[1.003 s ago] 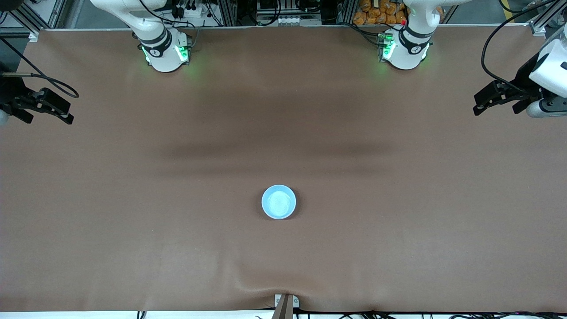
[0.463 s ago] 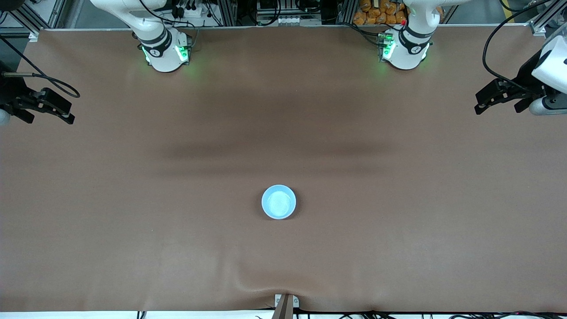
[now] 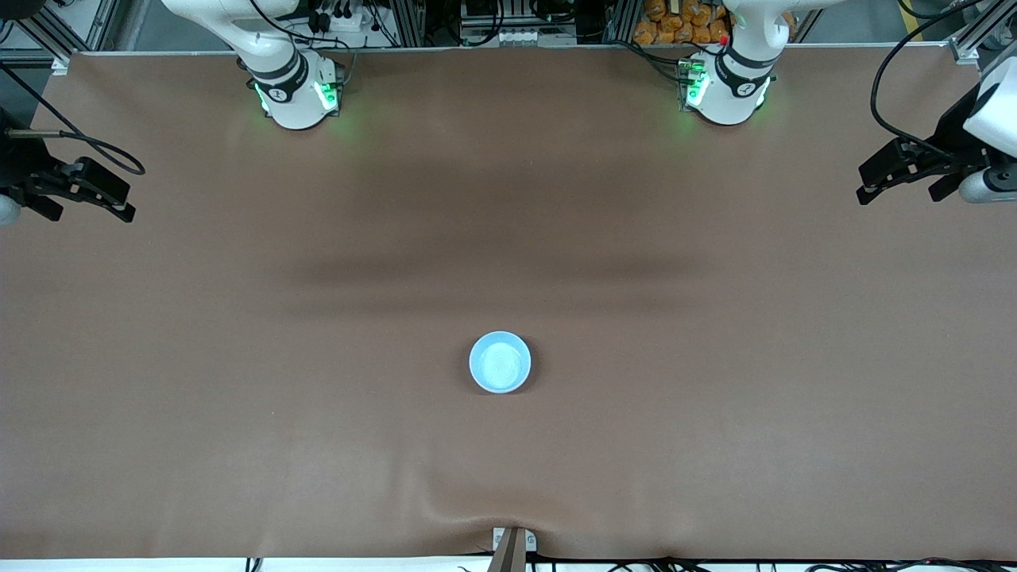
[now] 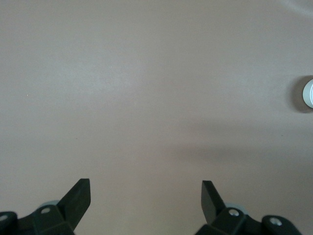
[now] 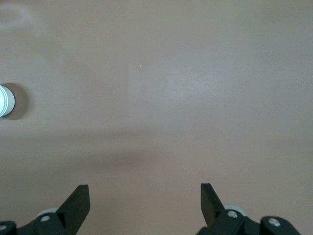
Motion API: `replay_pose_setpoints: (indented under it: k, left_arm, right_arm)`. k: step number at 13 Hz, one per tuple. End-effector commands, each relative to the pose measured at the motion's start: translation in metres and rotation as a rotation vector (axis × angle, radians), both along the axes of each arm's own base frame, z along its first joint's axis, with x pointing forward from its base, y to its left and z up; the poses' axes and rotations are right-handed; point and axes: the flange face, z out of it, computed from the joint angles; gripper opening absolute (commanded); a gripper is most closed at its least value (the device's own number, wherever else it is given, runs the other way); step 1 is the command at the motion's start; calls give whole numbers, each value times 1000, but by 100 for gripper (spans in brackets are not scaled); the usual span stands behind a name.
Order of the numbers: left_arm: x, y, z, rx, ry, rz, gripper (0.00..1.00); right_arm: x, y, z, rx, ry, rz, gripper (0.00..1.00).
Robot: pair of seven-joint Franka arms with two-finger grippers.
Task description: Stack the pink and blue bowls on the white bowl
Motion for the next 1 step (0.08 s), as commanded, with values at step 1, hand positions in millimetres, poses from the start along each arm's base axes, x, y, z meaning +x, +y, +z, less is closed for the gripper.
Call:
replay_pose_setpoints:
  k: [1]
  left_arm:
    - [-3, 4, 7, -17, -8, -14, 100]
  right_arm:
    - [3, 1, 3, -10, 5, 4, 100]
